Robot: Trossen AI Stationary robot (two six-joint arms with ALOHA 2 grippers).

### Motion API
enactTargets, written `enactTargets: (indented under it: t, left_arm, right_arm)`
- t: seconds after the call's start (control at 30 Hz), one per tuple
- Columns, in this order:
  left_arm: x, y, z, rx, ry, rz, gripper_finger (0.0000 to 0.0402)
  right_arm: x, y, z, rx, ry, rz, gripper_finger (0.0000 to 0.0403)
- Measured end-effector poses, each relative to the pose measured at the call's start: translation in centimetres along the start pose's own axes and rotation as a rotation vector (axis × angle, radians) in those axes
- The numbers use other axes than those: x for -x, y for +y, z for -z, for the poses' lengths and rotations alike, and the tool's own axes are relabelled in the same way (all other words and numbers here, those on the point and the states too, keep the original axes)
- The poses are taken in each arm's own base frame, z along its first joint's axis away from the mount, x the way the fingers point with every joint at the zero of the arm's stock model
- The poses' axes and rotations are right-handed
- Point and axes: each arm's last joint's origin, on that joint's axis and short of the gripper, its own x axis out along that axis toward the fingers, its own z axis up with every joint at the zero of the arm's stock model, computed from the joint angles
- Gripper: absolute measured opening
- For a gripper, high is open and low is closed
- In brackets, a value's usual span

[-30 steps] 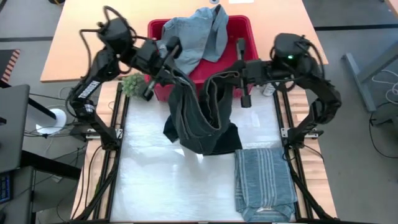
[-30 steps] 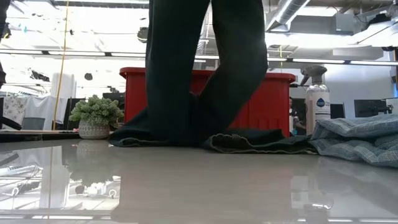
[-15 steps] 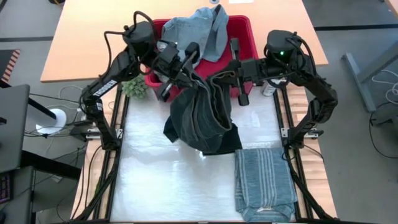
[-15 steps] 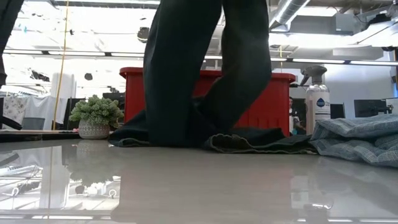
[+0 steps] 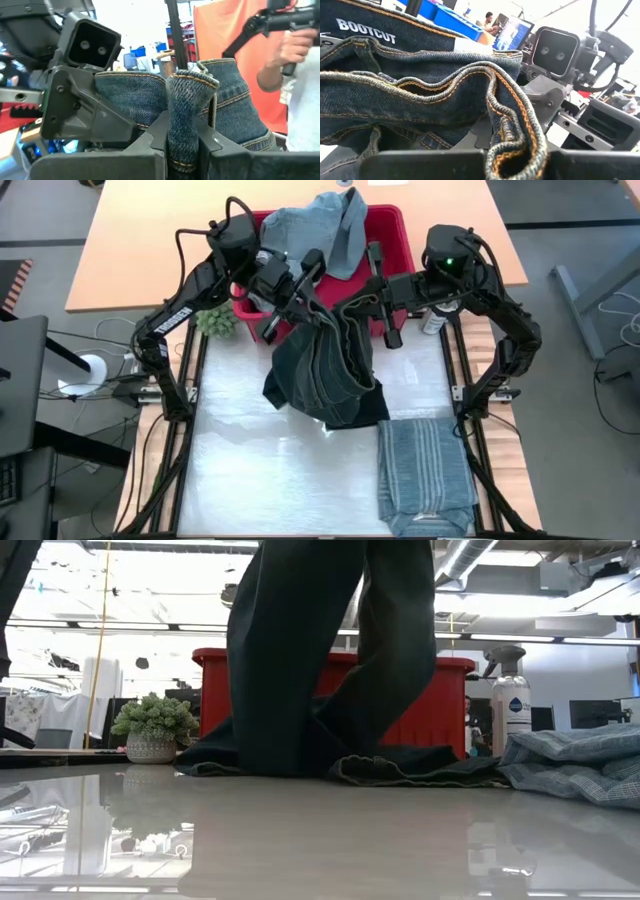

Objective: Fold Laundry from Bin
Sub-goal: Fold the blue denim pants

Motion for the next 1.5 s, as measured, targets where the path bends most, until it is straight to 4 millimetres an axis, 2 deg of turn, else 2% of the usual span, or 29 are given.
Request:
enactTargets:
  t: [0.17, 0.33, 0.53, 0.93, 1.17, 1.23, 1.4, 1.5]
  left_arm:
    - [0.2, 0.2, 0.0, -0.009, 0.000, -0.009, 0.0078]
    - [0.2, 0.2, 0.0, -0.040, 0.006, -0.030, 0.0144]
    - [0.2, 0.5, 0.0, -0.079, 0.024, -0.118, 0.0196]
    - [-0.1, 0.4, 0.0, -0.169, 0.026, -0.161, 0.0200]
    - [0.1, 0.3, -0.3, -0.208, 0.028, -0.169, 0.0199]
    - [0.4, 0.2, -0.6, -0.224, 0.028, -0.192, 0.0199]
    - [0.9, 0.8, -0.6, -0.231, 0.086, -0.392, 0.0199]
    - [1.0, 0.7, -0.9, -0.224, 0.050, -0.359, 0.0199]
  right_arm:
    - [0.0, -0.1, -0.1, 0.009, -0.014, 0.005, 0.0047]
    - [0.1, -0.1, -0.3, 0.012, -0.019, 0.014, 0.0077]
    - [0.2, -0.3, -0.4, 0.018, -0.026, 0.032, 0.0061]
    - [0.3, -0.1, -0.5, -0.008, -0.060, -0.023, 0.0065]
    - [0.5, 0.2, -0.3, -0.055, -0.018, -0.045, 0.0063]
    - [0.6, 0.2, -0.3, -0.057, -0.020, -0.049, 0.0062]
    - [0.9, 0.7, -0.8, -0.052, -0.054, -0.106, 0.0062]
    - [1.0, 0.9, -1.1, -0.009, -0.066, -0.105, 0.0062]
